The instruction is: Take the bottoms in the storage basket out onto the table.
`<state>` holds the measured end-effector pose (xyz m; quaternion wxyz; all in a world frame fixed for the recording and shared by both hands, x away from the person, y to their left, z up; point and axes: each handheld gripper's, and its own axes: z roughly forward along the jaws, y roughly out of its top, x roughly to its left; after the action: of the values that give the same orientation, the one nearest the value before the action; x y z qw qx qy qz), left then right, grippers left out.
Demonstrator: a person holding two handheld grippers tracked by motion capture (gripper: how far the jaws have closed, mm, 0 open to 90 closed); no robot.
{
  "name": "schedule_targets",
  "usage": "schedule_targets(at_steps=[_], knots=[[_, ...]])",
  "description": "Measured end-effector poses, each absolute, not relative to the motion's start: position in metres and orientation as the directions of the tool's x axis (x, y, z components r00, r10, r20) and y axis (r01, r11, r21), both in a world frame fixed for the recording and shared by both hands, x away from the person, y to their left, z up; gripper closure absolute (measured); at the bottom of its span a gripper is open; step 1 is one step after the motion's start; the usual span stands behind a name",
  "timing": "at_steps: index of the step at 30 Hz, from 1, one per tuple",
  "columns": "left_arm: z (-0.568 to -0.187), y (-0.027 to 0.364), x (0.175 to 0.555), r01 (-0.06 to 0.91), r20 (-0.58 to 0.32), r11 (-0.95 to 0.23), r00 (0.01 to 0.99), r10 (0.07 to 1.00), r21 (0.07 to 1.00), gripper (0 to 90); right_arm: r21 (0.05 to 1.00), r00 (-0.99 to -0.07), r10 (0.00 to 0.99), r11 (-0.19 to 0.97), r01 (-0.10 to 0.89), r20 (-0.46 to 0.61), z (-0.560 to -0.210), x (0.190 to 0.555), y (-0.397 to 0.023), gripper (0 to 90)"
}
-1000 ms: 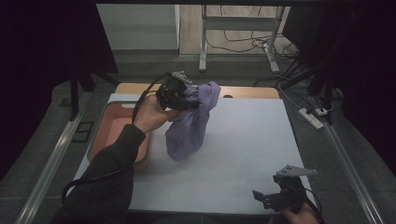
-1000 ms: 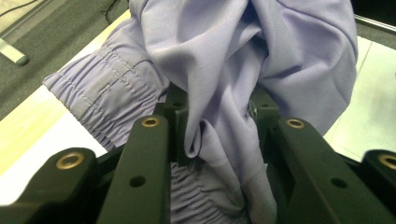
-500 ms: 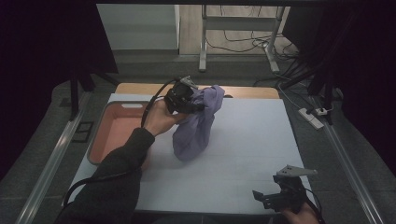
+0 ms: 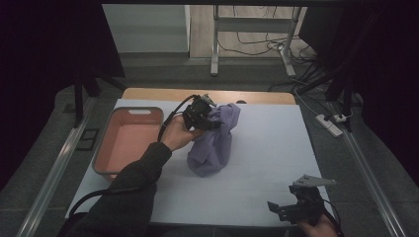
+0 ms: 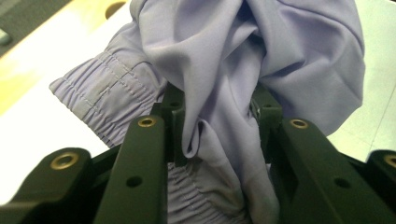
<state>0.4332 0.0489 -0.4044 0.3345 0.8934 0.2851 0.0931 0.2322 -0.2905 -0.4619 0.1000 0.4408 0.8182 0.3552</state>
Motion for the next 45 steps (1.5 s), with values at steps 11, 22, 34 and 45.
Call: schedule_targets(at_steps=[11, 22, 34, 45], knots=[[-0.435, 0.043, 0.435, 0.488, -0.062, -0.627, 0.816, 0.575, 0.608, 64.5, 0.670, -0.595, 0.790, 0.365, 0.647, 0.145, -0.462, 0.232, -0.290, 0.1], [-0.457, 0.042, 0.435, 0.516, -0.094, -0.621, 0.808, 0.582, 0.590, 61.8, 0.670, -0.595, 0.790, 0.365, 0.647, 0.145, -0.462, 0.232, -0.290, 0.1], [-0.478, 0.039, 0.434, 0.531, -0.123, -0.625, 0.809, 0.574, 0.572, 56.0, 0.668, -0.597, 0.790, 0.369, 0.646, 0.141, -0.462, 0.232, -0.290, 0.1], [-0.498, 0.040, 0.438, 0.552, -0.139, -0.619, 0.798, 0.587, 0.558, 52.5, 0.669, -0.597, 0.789, 0.369, 0.645, 0.141, -0.462, 0.232, -0.290, 0.1]])
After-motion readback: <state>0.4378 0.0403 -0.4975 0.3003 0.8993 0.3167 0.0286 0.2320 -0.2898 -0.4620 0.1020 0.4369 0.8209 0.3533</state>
